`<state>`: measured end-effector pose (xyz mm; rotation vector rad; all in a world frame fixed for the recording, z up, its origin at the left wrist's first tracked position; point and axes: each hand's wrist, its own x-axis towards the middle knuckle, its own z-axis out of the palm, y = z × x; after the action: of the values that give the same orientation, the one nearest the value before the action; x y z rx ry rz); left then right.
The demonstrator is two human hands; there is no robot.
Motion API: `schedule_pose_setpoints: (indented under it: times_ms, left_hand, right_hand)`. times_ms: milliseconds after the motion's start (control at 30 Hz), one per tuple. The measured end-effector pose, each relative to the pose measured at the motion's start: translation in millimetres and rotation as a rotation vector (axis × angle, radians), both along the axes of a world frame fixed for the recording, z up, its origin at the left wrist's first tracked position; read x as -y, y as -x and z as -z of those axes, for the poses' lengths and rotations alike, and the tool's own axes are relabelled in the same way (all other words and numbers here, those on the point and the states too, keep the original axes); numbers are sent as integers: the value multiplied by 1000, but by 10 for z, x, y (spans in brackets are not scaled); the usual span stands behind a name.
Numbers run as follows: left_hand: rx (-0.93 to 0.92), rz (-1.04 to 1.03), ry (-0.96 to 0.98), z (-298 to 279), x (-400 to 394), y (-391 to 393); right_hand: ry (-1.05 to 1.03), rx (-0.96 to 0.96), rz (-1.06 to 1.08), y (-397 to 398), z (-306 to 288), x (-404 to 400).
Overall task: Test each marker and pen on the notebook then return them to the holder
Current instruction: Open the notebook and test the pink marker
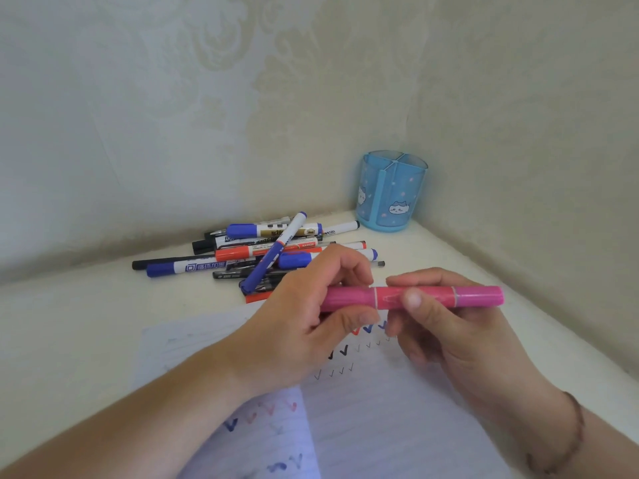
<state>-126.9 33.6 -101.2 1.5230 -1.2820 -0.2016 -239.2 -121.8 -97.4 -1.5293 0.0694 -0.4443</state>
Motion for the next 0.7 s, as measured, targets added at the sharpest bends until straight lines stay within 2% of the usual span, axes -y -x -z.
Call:
schedule_pose_setpoints:
  times_ms: [100, 200, 300, 367, 500, 633, 700]
  left_hand:
    - [-52, 46, -29, -12, -50, -17]
    - [-88, 78, -56, -5, -28, 1]
    - [-30, 1, -53, 4, 15, 14]
    - [22, -63, -34, -5, -12, -26]
    - [112, -128, 28, -81, -95, -79]
    - [181, -321, 54, -47, -89, -125]
    - [204, -403, 25, -31, -88, -110]
  right_hand:
    - [91, 48, -18, 19, -11, -39]
    - [92, 48, -86, 21, -32, 27]
    - [29, -8, -146, 22, -95, 156]
    - [15, -46, -111, 32, -154, 279]
    - [189, -176, -99, 48, -187, 365]
    - [254, -49, -86, 42, -155, 236]
    - [406, -41, -114, 67, -146, 180]
